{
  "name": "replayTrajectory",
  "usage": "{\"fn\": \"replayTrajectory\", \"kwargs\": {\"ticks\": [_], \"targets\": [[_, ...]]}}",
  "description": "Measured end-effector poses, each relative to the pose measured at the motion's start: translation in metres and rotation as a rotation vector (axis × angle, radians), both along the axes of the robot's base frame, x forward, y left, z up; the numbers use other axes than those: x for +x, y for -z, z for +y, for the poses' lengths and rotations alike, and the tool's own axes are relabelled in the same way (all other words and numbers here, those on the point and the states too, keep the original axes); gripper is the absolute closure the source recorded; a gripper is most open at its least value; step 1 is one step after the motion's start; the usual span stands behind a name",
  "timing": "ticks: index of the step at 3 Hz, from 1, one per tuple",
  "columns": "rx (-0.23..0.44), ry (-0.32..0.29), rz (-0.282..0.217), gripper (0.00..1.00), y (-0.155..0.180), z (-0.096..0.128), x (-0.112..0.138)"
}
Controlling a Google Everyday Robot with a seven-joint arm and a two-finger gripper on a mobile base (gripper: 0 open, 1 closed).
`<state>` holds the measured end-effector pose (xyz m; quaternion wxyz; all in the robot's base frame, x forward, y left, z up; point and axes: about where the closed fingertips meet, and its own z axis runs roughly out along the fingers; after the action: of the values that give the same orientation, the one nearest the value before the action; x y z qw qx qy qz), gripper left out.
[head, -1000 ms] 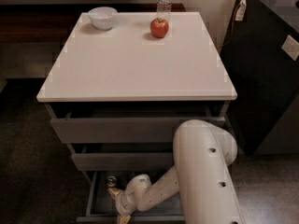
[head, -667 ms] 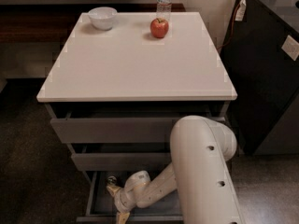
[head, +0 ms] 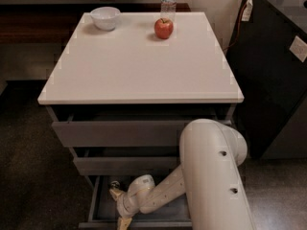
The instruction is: Pick coke can from bottom drawer and place on counter
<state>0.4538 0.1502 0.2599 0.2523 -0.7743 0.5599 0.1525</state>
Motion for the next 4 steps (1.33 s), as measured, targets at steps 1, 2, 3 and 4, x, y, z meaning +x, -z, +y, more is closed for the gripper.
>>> {"fn": "replayTrajectory", "kwargs": {"ticks": [1,2,3,4], "targets": [[0.044,0.060,0.010,0.00,-0.018,0.002,0.006],[0.086,0.111,0.018,0.00,-0.027,-0.002,0.012],[0.139,0.180,0.020,0.00,-0.027,-0.011,0.024],[0.182,0.254,0.025,0.00,-0.021,-0.022,0.037]]}}
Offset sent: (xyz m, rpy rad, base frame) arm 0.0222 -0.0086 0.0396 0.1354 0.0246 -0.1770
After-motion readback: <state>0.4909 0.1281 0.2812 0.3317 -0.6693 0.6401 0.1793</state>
